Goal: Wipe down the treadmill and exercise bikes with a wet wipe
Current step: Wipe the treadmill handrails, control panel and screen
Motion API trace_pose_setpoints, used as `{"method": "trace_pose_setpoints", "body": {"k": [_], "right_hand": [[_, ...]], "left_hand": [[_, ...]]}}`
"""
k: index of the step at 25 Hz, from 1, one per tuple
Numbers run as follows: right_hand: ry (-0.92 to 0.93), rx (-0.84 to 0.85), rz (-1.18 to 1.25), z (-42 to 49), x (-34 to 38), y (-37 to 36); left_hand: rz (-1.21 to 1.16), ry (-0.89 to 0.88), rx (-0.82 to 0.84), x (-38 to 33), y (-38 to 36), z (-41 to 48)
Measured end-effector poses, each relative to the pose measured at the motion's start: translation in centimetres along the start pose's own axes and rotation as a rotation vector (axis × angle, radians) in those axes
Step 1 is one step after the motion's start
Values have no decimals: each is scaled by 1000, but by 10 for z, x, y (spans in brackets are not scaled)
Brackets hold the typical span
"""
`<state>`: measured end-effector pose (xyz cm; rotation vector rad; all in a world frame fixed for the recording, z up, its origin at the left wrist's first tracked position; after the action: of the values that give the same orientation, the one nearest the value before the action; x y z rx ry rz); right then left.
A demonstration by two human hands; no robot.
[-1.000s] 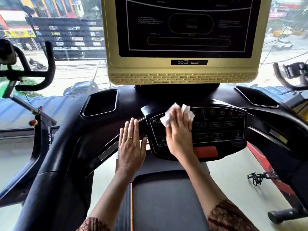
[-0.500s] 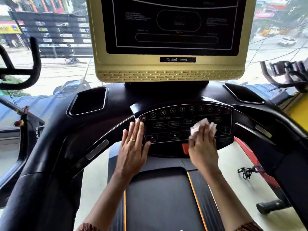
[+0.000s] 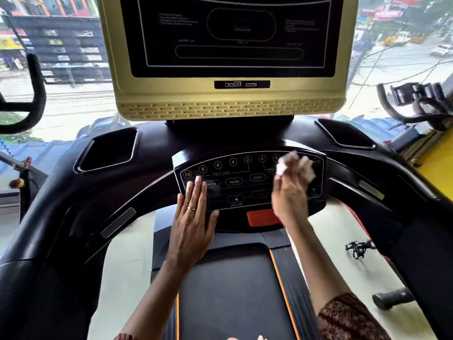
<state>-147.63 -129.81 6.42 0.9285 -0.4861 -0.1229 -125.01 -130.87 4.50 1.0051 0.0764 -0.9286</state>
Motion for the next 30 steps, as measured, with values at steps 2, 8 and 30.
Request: {"method": "trace_pose_setpoints", "body": {"k": [2,8,30], "right_hand": [[256,167,139,-16,47,-9],[351,154,122,-34,-25,11],[286,42,197,16,-105,17]], "left_hand": [[0,-8,9,-8,-7,5],[55,-6,-23,-18,-17,7],[158,-8,88,-105,-87,43]]}}
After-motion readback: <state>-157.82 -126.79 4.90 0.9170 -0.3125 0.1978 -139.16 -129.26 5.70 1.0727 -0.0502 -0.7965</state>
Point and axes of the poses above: each hand's wrist, its own z-axis towards the middle knuckle, its own y-axis out of the back of the hand, x = y × z, the point moved 2 cm from there along z, towards the middle knuckle, and after that the axes turned 9 degrees about -z, right-handed, at the moved point
